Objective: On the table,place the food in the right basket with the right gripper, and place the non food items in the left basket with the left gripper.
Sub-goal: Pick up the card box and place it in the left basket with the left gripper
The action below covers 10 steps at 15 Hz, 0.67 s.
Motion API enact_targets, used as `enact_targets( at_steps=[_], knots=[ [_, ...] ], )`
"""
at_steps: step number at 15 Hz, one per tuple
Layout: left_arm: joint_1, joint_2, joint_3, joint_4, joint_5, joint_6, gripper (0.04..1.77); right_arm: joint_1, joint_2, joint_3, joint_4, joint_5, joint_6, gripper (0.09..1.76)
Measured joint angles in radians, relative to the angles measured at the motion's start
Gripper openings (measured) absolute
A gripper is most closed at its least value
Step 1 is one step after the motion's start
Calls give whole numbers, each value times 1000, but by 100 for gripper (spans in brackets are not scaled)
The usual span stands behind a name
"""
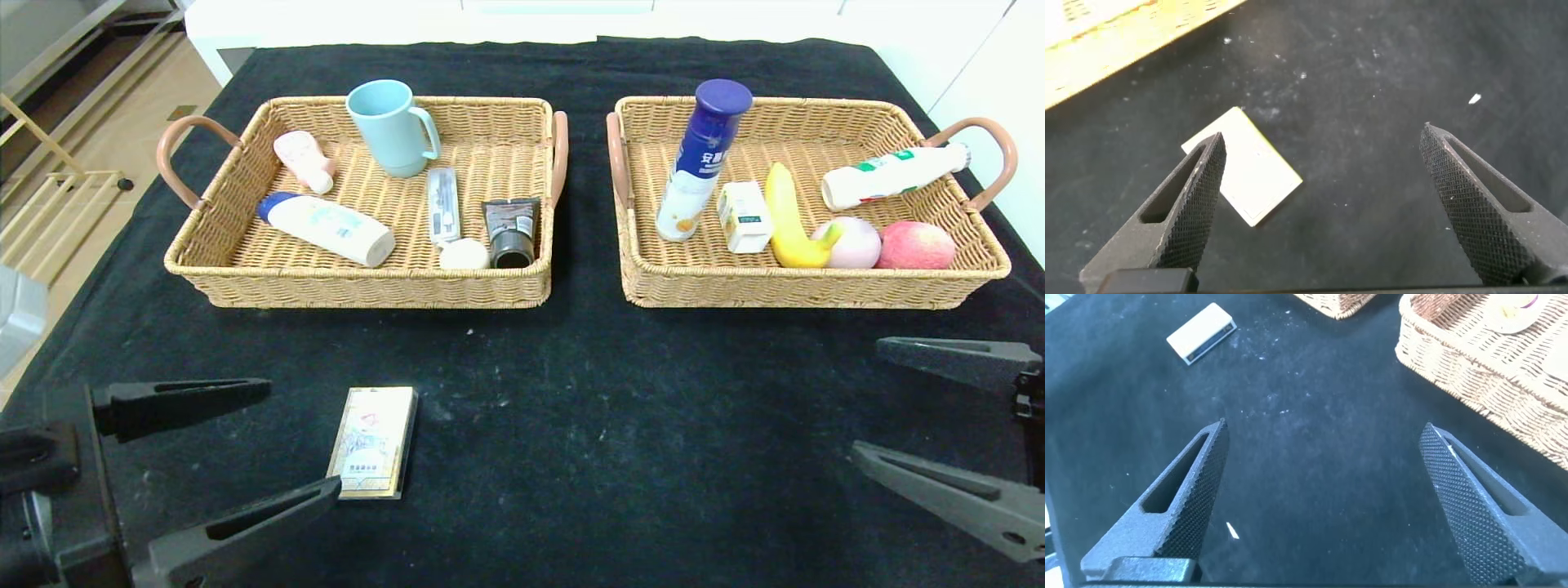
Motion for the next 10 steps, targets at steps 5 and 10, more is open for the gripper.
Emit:
enact_targets(
  at_steps=[5,10],
  knots=[
    [-11,-23,-9,0,36,14,172,-46,21,17,-43,6,-2,170],
    [-22,-26,-90,136,130,-5,172,-46,24,26,-43,6,-4,170]
  ],
)
